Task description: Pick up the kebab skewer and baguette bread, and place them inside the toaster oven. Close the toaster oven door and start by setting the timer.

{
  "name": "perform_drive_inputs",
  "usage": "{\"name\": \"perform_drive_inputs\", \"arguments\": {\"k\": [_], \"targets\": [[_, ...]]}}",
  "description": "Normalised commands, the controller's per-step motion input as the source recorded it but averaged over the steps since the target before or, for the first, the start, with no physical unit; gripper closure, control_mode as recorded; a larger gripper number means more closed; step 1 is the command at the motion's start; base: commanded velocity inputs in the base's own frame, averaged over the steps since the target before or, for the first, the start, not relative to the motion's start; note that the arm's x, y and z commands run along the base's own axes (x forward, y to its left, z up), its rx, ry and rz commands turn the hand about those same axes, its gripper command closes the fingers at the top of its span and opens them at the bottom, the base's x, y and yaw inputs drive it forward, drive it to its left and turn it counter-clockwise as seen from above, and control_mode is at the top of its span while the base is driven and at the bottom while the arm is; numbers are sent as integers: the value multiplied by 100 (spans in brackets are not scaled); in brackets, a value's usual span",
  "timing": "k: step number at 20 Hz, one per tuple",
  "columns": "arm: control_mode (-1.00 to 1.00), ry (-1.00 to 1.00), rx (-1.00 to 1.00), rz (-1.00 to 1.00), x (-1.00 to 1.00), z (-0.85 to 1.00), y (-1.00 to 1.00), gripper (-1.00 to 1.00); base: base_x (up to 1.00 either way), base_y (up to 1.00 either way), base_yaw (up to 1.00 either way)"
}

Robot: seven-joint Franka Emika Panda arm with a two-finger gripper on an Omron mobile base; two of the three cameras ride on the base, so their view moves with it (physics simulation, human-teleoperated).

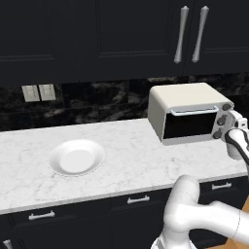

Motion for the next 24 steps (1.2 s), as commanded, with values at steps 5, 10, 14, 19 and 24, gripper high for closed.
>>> {"name": "perform_drive_inputs", "arguments": {"k": [5, 10, 14, 19, 24], "targets": [[-100, 0, 0, -1, 0, 0, 0, 100, 0, 0, 0], [-100, 0, 0, -1, 0, 0, 1, 100, 0, 0, 0], [-100, 0, 0, -4, 0, 6, 3, 100, 0, 0, 0], [-100, 0, 1, -8, 0, 7, 8, 100, 0, 0, 0], [-100, 0, 11, -11, 0, 17, 4, 100, 0, 0, 0]]}}
